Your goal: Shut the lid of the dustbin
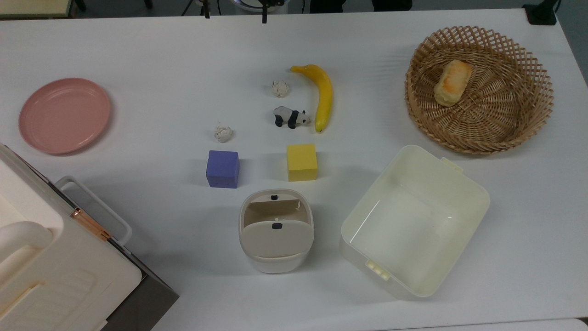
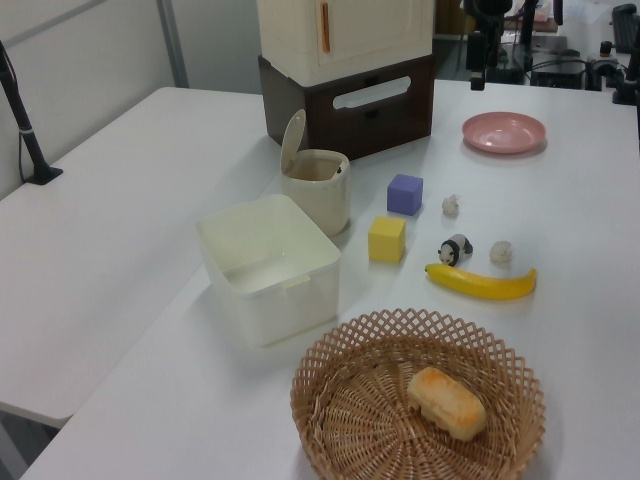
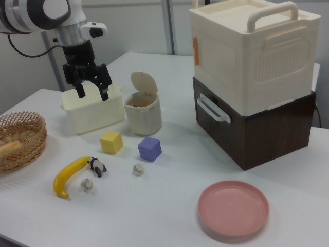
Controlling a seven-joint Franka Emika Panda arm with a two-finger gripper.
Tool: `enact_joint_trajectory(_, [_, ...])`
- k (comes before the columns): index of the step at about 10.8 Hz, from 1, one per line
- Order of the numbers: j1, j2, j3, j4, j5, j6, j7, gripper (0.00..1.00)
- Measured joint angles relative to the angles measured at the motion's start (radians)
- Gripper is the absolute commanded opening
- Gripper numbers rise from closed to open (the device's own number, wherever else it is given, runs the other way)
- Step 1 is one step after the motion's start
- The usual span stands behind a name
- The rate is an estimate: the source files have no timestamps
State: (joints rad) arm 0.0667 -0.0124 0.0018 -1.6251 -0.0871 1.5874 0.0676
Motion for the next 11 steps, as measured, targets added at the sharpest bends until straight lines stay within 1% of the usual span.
enact_joint_trajectory(11, [0.001, 0.017, 0.003, 0.0, 0.0, 0.001, 0.0, 1.0])
